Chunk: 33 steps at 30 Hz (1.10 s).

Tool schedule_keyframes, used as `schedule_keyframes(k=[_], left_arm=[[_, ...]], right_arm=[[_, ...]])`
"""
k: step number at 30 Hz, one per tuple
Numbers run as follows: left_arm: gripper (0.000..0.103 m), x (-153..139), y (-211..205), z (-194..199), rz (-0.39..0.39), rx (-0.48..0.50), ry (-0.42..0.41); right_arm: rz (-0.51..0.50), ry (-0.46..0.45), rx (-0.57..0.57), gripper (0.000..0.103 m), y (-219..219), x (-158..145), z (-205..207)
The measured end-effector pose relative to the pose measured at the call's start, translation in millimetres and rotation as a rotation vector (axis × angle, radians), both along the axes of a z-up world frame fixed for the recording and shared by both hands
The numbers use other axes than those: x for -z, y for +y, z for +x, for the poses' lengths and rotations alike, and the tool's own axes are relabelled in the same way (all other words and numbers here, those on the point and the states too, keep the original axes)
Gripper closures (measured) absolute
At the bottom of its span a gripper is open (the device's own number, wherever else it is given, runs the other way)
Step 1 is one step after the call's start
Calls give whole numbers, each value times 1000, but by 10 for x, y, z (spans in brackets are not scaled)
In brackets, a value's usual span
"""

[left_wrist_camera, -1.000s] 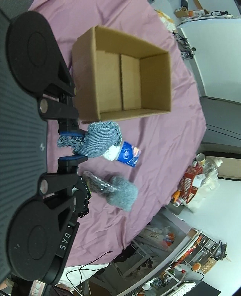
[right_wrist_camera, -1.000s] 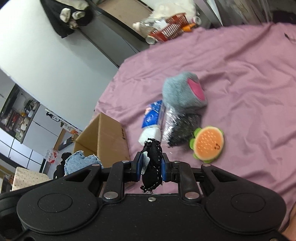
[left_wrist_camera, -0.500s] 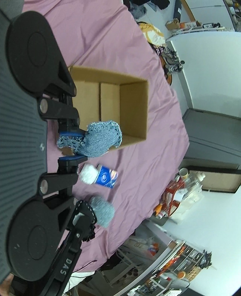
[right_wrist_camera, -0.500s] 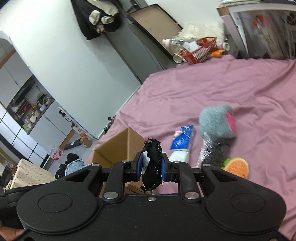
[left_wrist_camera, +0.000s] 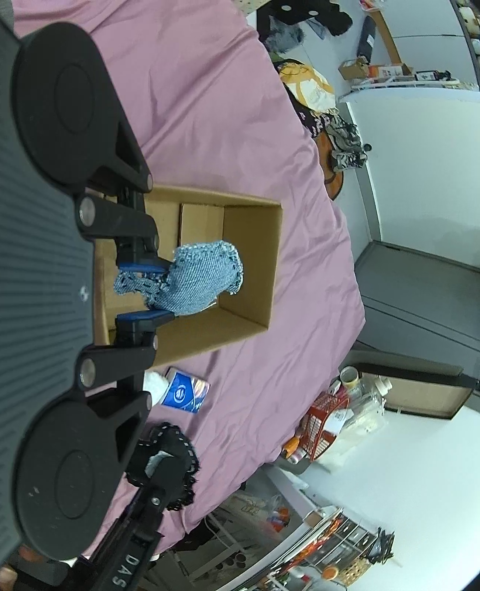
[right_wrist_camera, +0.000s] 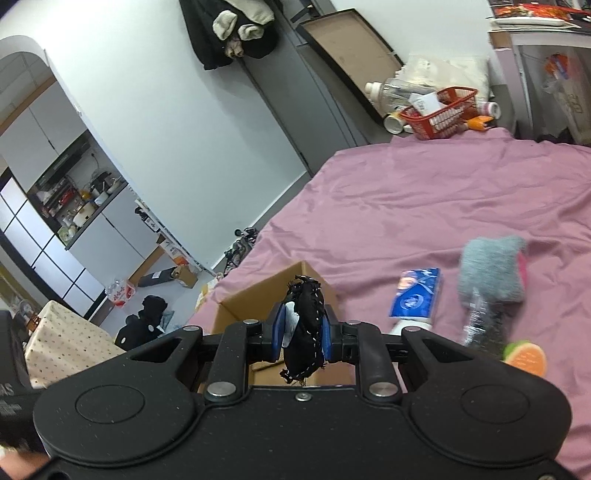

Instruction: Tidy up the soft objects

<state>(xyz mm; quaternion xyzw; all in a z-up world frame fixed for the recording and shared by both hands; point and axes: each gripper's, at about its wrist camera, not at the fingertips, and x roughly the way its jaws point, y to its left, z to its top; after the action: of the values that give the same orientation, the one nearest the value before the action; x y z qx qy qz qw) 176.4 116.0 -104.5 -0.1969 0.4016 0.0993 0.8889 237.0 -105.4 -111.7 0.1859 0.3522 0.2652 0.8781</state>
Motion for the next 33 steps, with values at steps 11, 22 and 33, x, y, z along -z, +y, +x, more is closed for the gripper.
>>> schedule_keyframes(k=[11,22,33], left_arm=[[84,227,224,101,-29,-8,41],[79,348,438,142,-59,-52,73],[63,291,464,128,-58,-50,82]], right_arm=[[6,12,-43,83,295,56,11],[18,41,-100,83,548,138,49],[16,51,-96,46,539,109,13]])
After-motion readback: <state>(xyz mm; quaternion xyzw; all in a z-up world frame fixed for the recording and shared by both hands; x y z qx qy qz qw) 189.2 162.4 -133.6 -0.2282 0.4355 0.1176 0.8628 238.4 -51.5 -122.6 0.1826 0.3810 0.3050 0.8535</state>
